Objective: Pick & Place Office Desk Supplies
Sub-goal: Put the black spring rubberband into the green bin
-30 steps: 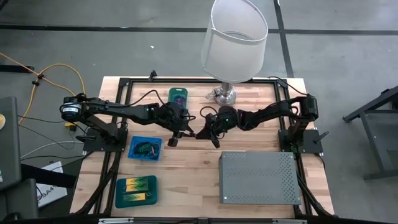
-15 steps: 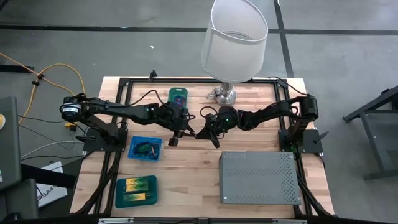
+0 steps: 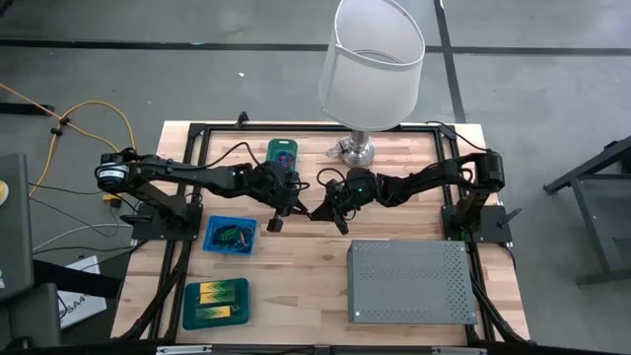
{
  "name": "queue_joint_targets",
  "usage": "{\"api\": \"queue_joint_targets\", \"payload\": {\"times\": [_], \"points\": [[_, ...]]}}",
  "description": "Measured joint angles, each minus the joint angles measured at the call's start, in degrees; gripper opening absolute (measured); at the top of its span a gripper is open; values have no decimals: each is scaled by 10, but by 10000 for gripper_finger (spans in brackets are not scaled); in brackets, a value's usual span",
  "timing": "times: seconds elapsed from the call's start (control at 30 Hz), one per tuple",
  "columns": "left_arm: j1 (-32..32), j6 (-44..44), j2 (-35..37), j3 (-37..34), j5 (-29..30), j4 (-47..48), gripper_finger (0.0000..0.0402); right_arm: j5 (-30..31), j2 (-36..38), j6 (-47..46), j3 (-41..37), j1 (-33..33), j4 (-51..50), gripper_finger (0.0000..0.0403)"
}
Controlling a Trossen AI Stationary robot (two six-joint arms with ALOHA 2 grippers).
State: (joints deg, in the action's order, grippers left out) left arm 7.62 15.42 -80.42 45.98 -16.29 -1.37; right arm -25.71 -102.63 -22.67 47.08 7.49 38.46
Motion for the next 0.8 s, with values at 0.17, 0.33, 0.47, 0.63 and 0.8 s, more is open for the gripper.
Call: {"api": "queue_joint_targets", "payload": {"times": [0.17, 0.33, 0.47, 0.63, 0.8], "points": [[0, 0, 0, 0, 0, 0, 30, 1, 0, 0, 0, 0, 0, 36], [0, 0, 0, 0, 0, 0, 29, 5, 0, 1, 0, 0, 0, 73], [0, 0, 0, 0, 0, 1, 29, 4, 0, 0, 0, 0, 0, 101], [0, -11, 0, 0, 0, 15, 29, 3, 0, 1, 0, 2, -1, 121], [0, -19, 0, 0, 1, 36, 29, 3, 0, 4, 0, 12, -24, 125]]}}
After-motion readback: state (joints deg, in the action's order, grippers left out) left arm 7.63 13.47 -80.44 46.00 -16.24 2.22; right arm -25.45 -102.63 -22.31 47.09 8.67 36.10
